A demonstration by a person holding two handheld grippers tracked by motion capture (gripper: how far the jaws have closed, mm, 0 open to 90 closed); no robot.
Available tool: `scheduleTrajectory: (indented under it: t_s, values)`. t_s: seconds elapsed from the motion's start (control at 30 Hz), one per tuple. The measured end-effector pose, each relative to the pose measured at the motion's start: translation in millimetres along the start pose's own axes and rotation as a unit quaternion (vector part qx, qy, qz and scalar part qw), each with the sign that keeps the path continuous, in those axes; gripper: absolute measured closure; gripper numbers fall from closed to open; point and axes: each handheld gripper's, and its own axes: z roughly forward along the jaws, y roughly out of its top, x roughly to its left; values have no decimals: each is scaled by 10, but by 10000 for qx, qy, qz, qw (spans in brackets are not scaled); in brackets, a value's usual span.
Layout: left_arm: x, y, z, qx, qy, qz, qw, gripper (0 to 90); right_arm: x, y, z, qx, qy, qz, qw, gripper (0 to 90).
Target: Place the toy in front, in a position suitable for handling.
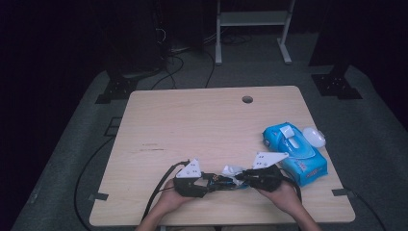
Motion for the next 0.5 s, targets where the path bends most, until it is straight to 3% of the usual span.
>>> scheduleTrajectory:
  t_s: [0.13, 0.5]
  values:
    - [10, -1, 3, -6, -23, -35, 10000, 572, 40, 33, 53, 25, 2, -48, 10000, 872]
    - [2, -1, 2, -11, -6, -44, 10000, 572, 284, 328, 464, 167, 269, -386, 9988, 871]
